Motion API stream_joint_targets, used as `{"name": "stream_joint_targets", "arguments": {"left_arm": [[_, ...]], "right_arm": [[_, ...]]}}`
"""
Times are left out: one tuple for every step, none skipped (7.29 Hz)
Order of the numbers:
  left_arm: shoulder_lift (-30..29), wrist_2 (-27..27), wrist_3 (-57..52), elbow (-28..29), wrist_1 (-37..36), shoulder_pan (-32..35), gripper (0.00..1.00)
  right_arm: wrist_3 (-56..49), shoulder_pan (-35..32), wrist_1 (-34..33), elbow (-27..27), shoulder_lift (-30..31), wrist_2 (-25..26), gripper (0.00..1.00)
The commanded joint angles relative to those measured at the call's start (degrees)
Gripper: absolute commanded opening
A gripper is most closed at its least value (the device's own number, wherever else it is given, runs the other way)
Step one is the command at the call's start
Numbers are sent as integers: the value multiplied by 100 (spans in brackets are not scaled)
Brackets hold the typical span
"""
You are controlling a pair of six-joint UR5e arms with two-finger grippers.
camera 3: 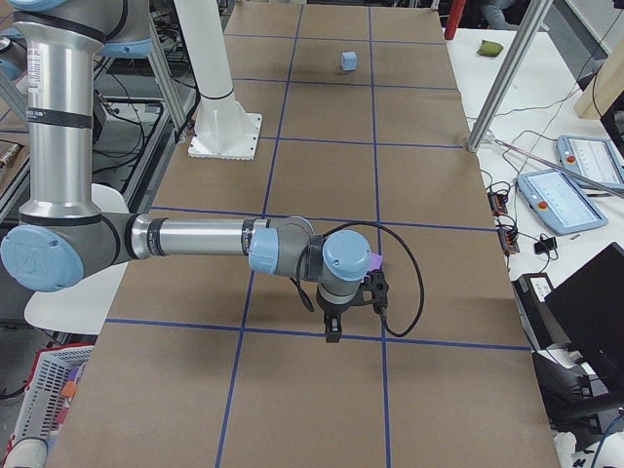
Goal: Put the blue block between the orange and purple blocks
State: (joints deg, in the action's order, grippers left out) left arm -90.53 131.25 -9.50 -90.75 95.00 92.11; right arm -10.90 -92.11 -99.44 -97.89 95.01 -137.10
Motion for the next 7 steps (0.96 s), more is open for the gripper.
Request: {"name": "stream_joint_targets", "arguments": {"left_arm": [[-8,-3,-8,-21,10,-18,100],[-8,6,-8,-117,10,-18,100],[1,24,-8,-266,10,-18,100],[-17,67,-8,-320,53,-70,100],[-8,68,236,-485,19,-418,100],[-17,207,1039,-905,45,-735,100],[-69,469,1560,-1092,71,-877,100]], "right_arm": [[9,0,-5,-2,-35,7,100],[0,0,-5,7,-18,-1,100],[0,0,-5,-2,-18,-1,100],[9,0,-5,-2,-9,-10,100],[9,0,-5,-10,-9,-19,100],[9,0,-5,-28,-17,-28,100],[0,0,-5,-37,-35,-19,100]]}}
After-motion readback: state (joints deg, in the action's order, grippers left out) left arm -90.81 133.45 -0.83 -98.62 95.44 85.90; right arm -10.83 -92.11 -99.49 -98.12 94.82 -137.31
